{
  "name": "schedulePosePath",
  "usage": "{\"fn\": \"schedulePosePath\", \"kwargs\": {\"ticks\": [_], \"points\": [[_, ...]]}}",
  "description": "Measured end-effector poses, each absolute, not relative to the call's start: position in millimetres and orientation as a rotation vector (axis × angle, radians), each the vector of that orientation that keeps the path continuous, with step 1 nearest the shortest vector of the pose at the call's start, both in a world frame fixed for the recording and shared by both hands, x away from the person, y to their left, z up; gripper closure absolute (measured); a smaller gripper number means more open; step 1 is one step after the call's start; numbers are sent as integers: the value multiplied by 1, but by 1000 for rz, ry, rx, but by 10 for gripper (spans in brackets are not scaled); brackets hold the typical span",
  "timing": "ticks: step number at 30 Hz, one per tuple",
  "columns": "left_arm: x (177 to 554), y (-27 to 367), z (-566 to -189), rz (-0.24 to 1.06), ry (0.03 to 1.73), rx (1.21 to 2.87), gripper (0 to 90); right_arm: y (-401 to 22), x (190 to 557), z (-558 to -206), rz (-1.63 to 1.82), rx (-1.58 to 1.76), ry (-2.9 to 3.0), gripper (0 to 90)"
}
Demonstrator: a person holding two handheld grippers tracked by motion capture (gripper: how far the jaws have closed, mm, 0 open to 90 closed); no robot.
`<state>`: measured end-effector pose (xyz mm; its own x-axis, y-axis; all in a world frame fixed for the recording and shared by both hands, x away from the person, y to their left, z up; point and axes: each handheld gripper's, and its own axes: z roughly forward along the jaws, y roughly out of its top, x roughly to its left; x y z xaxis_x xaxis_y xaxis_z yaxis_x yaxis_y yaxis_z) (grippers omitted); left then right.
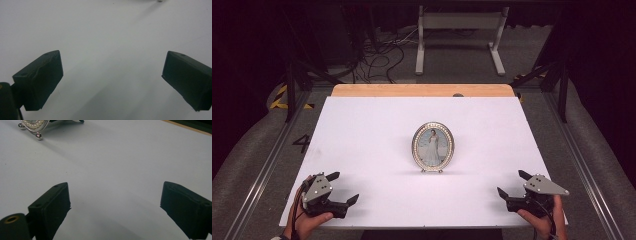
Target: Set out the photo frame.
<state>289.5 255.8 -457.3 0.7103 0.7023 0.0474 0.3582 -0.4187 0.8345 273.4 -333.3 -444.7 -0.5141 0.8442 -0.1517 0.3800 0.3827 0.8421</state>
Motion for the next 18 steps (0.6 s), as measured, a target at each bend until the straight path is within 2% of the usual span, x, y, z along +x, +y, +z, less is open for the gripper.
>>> {"fn": "schedulePosePath", "kwargs": {"ticks": [18], "points": [[294,257,-458,535,838,2062,39,-336,275,-446,1015,1095,2031,85]]}}
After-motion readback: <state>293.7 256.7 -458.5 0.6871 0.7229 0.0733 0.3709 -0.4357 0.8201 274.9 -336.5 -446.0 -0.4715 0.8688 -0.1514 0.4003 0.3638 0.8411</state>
